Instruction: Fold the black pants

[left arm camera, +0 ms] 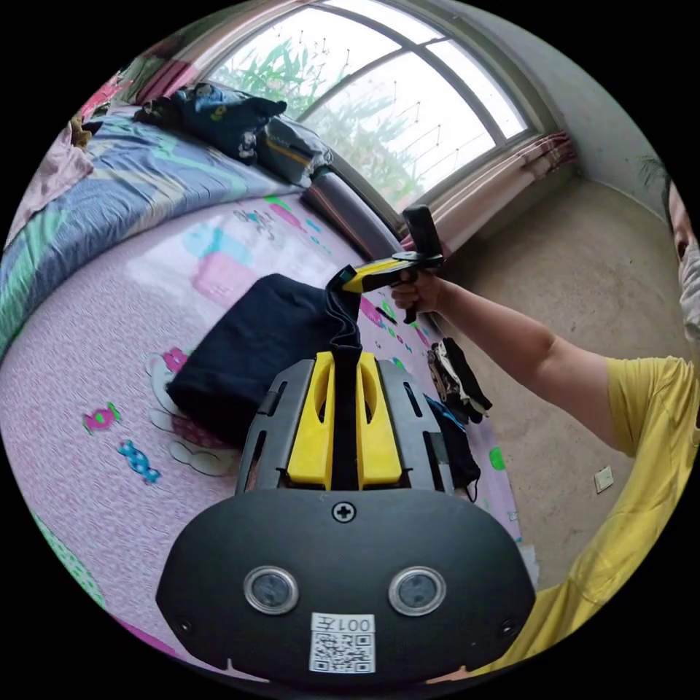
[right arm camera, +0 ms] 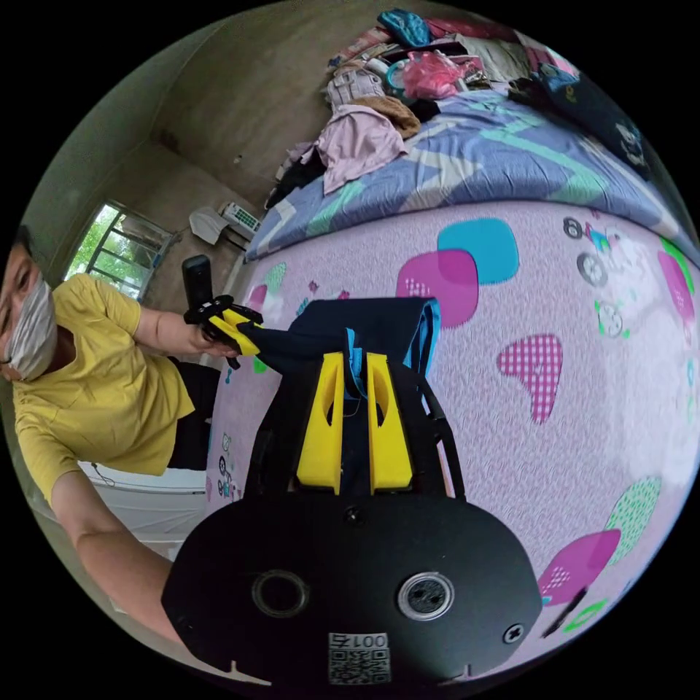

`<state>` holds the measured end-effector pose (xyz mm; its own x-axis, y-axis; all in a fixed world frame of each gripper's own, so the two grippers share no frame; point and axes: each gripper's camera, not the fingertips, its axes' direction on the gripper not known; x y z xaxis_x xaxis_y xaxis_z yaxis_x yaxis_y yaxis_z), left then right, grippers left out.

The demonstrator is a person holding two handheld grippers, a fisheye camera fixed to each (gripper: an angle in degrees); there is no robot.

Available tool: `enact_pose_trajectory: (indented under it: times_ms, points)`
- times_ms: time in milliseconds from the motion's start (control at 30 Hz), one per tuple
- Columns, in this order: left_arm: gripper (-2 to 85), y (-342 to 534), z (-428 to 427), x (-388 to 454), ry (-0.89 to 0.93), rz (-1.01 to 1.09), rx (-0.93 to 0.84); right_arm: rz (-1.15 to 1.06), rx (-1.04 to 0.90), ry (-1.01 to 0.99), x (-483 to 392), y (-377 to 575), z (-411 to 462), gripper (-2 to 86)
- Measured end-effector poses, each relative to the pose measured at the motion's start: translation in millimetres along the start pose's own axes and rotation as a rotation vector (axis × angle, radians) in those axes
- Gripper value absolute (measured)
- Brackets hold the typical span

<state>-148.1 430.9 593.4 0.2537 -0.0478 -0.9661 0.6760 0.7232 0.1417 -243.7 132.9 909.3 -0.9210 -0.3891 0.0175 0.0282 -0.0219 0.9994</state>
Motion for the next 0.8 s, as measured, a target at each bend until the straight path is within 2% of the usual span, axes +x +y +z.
enact_pose_trajectory:
  times_ms: [333, 600, 800]
  points:
    - [0.4, 53, 111, -7, -0.142, 0.006, -0.176, 0.079, -0.06, 0.106, -16, 27, 48, 5.6]
    - [0.4, 61, 136, -19, -0.204, 0.057, -0.192, 0.079, -0.037, 0.095, -26, 14, 44, 5.8]
    - [1.6, 69, 166, -46, -0.129, 0.03, -0.308, 0.085, -0.082, 0.095, -34, 5, 45, 6.6]
